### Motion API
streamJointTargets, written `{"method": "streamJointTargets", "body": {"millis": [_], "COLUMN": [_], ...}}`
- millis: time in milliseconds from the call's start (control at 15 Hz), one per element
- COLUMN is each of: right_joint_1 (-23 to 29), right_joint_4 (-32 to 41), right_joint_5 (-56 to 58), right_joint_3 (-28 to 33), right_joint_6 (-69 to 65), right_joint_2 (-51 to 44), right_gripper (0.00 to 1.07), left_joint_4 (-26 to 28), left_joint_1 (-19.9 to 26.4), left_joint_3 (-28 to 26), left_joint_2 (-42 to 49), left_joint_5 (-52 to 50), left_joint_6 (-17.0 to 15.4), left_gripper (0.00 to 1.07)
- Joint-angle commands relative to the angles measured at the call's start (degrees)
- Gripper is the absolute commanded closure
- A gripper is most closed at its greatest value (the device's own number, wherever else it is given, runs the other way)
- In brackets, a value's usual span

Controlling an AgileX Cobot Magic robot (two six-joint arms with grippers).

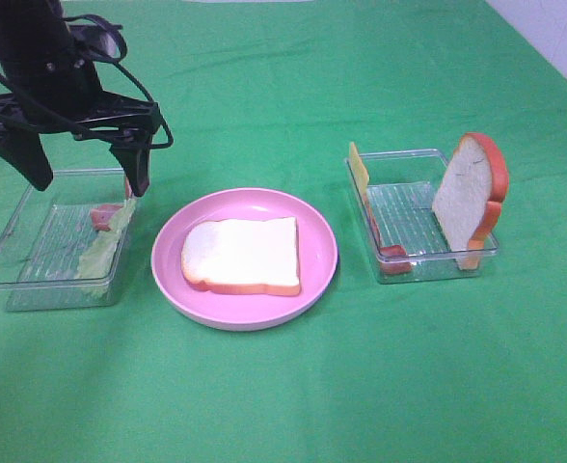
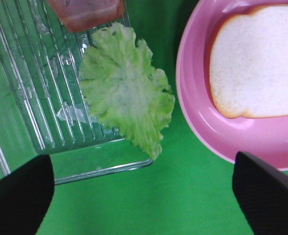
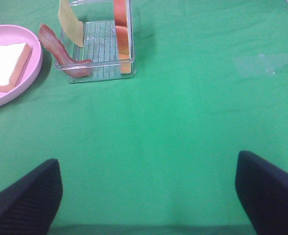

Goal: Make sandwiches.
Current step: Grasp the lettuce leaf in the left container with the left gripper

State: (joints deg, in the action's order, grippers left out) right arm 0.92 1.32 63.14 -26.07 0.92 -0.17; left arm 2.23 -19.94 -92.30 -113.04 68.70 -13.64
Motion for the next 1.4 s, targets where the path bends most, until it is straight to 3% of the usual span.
{"method": "streamJointTargets", "body": {"millis": [67,333,867,1067,1200,1400], "right_joint_1": [-0.11,-0.11,-0.11,-0.11,-0.11,-0.11], "right_joint_4": [0.11,0.11,0.11,0.11,0.11,0.11], "right_joint_5": [0.0,0.0,0.0,0.0,0.0,0.0], "right_joint_3": [0.17,0.17,0.17,0.17,0.17,0.17], "right_joint_6": [0.17,0.17,0.17,0.17,0.17,0.17], "right_joint_2": [-1.43,-1.43,-1.43,-1.43,-1.43,-1.43], "right_gripper": [0.15,0.15,0.15,0.15,0.15,0.15], "left_joint_4": [-0.69,-4.53,-7.62,-7.62,-7.62,-7.33], "left_joint_1": [-1.89,-3.72,-3.72,-3.72,-3.72,-3.72], "left_joint_3": [-1.32,-5.39,-5.56,-5.56,-5.56,-5.56], "left_joint_2": [-2.81,-9.34,-13.35,-13.35,-13.35,-13.35], "left_joint_5": [-0.97,2.58,3.04,3.04,3.09,3.15], "left_joint_6": [-1.32,-3.84,-3.95,-3.95,-3.95,-4.01], "left_gripper": [0.14,0.14,0.18,0.31,0.52,0.73]}}
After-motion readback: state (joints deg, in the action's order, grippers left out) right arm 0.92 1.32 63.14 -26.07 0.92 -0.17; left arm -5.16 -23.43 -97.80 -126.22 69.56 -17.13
